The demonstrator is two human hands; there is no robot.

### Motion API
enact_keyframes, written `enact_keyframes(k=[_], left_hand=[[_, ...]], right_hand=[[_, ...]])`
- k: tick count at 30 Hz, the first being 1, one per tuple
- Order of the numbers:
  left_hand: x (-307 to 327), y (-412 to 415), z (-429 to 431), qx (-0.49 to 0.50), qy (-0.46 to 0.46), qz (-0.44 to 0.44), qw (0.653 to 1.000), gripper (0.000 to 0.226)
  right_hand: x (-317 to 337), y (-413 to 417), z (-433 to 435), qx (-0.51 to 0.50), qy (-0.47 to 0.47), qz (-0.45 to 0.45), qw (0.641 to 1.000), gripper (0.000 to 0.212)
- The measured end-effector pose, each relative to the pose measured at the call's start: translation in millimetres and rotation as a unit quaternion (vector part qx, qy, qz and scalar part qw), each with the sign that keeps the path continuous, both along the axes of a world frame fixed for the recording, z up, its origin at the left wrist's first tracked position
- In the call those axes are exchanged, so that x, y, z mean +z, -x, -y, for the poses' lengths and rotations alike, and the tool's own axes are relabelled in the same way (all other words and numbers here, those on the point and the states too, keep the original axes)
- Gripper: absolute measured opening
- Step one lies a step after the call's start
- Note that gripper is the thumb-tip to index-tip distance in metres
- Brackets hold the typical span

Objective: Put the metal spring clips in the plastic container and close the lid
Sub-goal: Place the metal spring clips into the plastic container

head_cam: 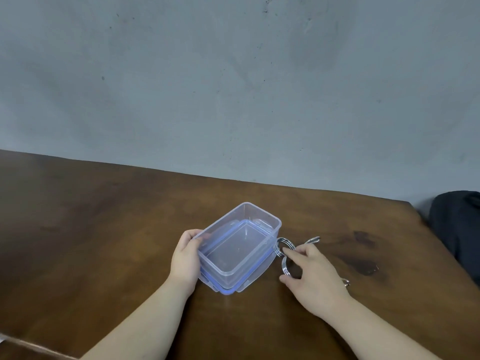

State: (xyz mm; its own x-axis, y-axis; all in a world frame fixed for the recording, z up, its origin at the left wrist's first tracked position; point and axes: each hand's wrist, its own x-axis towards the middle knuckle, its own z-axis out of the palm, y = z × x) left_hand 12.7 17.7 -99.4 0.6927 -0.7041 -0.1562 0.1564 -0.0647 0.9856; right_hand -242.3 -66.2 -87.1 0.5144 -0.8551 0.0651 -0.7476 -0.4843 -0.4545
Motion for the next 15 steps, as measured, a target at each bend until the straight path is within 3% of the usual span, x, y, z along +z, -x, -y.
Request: enact_keyframes(k=[4,6,11,15], left_hand=[[-1.5,-10.9,12.1,-0.026,-0.005,0.025,0.999,0.013],[-5.2,-16.5,18.4,-0.037,-0.007,0.032,0.999,0.015],[-10.8,-35.3,35.0,-0.076,0.012,0.021,0.997,0.021],[-10.1,-40.1,46.6,-0.078,0.038,0.049,0.995,0.035]], right_hand=[[41.3,-6.3,10.1,-0.012,-0.02,0.132,0.991,0.062],[68.5,-18.6,17.3,0.025,-0.021,0.137,0.99,0.065],[111.8,-72.2,34.0,0.165,0.02,0.017,0.986,0.078],[109.6,-121.3,45.3,0.275,0.055,-0.143,0.949,0.079]])
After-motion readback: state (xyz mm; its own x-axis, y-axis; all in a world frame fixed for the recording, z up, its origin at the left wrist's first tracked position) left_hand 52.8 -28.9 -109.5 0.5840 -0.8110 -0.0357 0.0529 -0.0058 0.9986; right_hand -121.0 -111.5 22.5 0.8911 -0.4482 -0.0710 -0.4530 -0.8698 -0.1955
